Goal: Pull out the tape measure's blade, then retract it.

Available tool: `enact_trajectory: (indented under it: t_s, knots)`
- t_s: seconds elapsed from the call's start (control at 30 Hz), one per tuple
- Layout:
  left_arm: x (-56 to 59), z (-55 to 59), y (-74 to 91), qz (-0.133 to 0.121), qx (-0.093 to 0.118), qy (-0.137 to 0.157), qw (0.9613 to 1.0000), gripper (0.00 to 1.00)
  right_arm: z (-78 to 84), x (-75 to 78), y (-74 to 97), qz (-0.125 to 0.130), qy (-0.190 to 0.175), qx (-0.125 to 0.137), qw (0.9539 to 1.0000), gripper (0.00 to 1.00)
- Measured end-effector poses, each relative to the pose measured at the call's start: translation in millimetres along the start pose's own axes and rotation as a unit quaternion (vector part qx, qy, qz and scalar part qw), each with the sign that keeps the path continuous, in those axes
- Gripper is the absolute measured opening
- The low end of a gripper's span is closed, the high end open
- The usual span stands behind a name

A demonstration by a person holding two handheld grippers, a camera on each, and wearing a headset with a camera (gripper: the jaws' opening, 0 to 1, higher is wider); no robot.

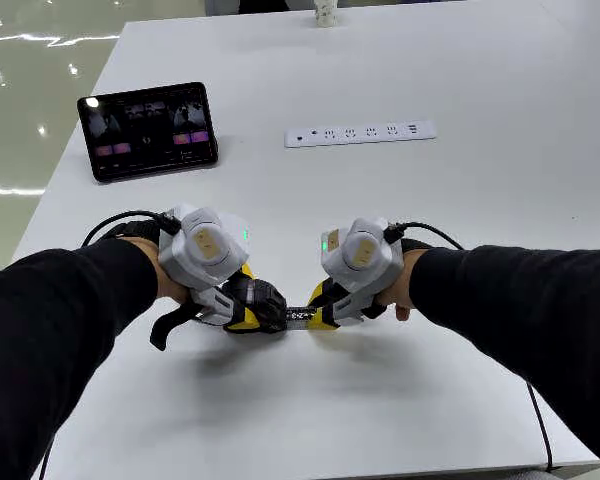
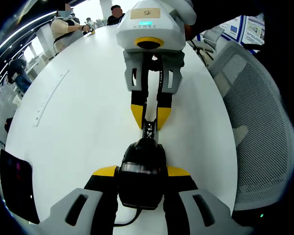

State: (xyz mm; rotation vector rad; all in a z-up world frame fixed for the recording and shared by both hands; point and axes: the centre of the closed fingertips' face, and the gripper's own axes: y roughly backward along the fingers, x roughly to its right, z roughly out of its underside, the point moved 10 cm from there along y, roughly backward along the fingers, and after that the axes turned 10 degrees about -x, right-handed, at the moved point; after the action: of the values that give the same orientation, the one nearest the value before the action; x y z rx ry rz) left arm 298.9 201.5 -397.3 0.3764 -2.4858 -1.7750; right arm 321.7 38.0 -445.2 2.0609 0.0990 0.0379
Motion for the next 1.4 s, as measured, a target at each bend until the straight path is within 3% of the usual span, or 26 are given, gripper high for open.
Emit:
enact_trajectory:
  t_s: [1.4]
  knots:
    - [0.4,0.1,-1.6,-0.005,0.0,0.006,1.0,0.29,28.2,2.1,20.0,0.007,-0.003,-0.02,0.9998,0.1]
